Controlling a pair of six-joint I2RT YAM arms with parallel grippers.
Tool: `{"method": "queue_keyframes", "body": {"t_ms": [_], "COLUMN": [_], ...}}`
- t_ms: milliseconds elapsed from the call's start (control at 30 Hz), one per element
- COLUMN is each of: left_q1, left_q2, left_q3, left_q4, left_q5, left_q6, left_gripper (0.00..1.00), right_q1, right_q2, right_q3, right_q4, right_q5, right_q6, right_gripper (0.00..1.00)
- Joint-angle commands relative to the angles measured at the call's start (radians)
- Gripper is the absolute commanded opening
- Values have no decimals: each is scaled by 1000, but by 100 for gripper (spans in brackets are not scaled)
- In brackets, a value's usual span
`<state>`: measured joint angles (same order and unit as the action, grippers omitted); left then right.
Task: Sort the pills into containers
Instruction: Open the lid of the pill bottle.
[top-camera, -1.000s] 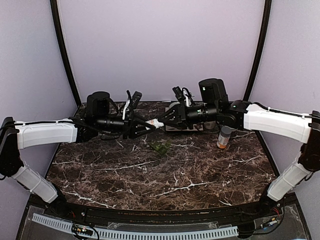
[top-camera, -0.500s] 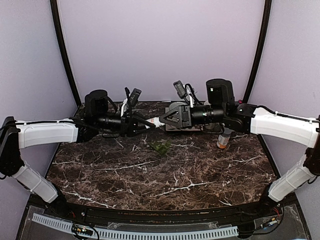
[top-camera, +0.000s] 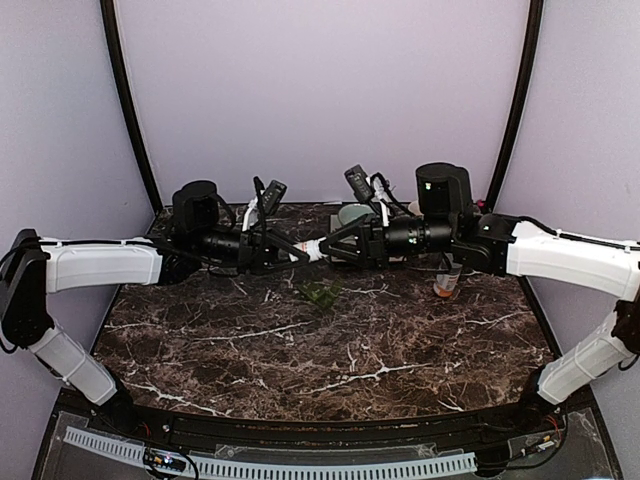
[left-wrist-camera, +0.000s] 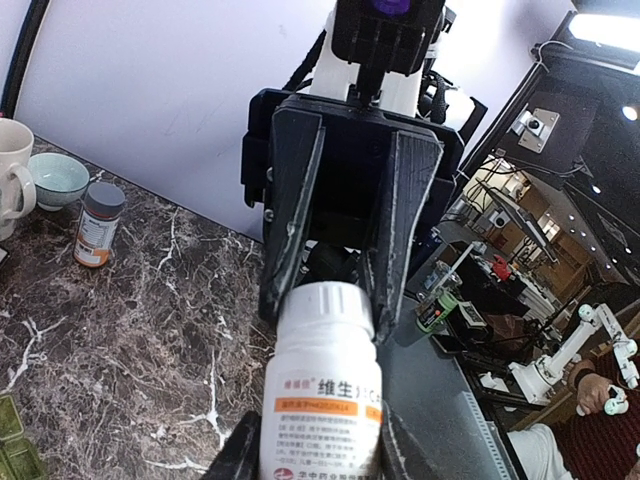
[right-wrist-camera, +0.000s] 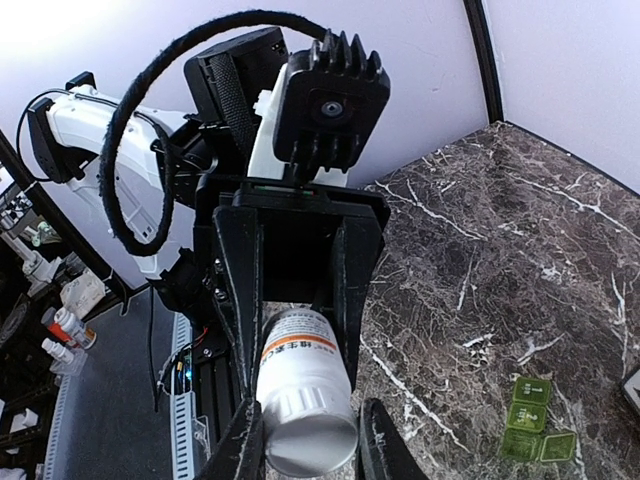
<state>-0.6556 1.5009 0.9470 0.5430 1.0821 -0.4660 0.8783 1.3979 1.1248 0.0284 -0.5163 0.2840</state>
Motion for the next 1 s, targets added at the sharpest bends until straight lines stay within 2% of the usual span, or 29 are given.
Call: {"method": "queue_keyframes", "body": {"t_ms": [0,233,367,633,967], "left_q1": [9,8,8,9,8], "left_q2": [-4,0,-1,1,-2], "left_q3": [17,18,19,19,17], "left_q4": [70,82,78,75,58], "left_q5": [62,72,66,63,53], "left_q6": [-30,-39,-34,-27,-11], "left_gripper": [0,0,0,0,0], "right_q1": [7,7,8,10,11], "right_q2": [-31,-21,-14,-22,-32], "right_q3": [-18,-11,-4,-4,-5], "right_q4": [-17,-22,-27,-25,-6], "right_q5": [60,61,52,51,48], "right_q6": [-51,-57,-44,-28,6], "right_gripper": [8,9,13,38,59]}}
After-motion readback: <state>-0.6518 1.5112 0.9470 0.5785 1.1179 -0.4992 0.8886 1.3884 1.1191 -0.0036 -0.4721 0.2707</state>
